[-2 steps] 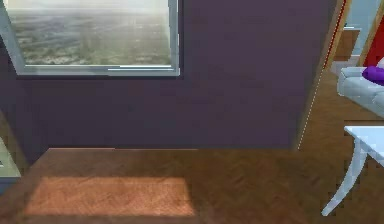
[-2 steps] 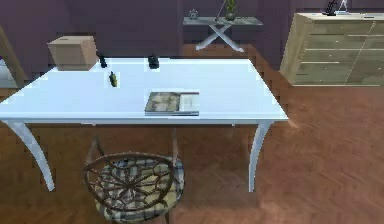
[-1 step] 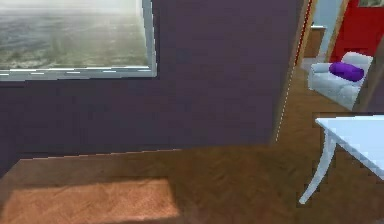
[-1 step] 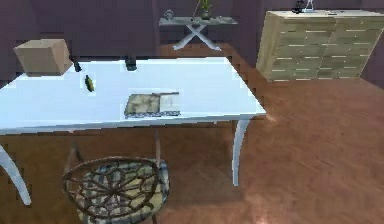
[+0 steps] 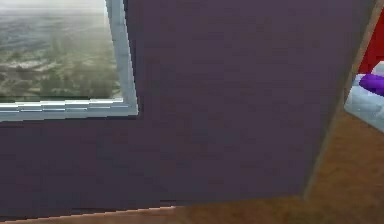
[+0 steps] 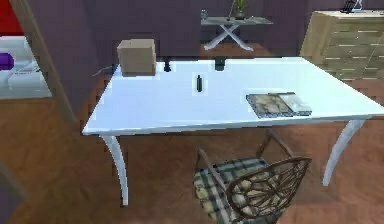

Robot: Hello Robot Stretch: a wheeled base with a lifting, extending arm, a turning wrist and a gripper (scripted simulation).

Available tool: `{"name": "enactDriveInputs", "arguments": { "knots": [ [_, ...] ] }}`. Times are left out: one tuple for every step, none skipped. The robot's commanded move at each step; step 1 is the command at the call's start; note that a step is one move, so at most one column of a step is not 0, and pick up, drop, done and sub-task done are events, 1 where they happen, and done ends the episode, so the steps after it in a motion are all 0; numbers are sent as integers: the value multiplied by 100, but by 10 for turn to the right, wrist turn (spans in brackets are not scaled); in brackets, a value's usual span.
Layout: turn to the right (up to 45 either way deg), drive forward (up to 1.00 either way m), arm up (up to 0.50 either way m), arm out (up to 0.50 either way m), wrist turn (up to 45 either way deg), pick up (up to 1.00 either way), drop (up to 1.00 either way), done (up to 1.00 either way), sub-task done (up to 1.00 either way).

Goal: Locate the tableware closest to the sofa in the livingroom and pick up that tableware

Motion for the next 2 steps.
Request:
{"name": "enactDriveInputs", "arguments": {
  "knots": [
    [240, 0, 0, 0, 0, 0, 0, 0, 0],
    [0, 70, 0, 0, 0, 0, 0, 0, 0]
  ]
}}
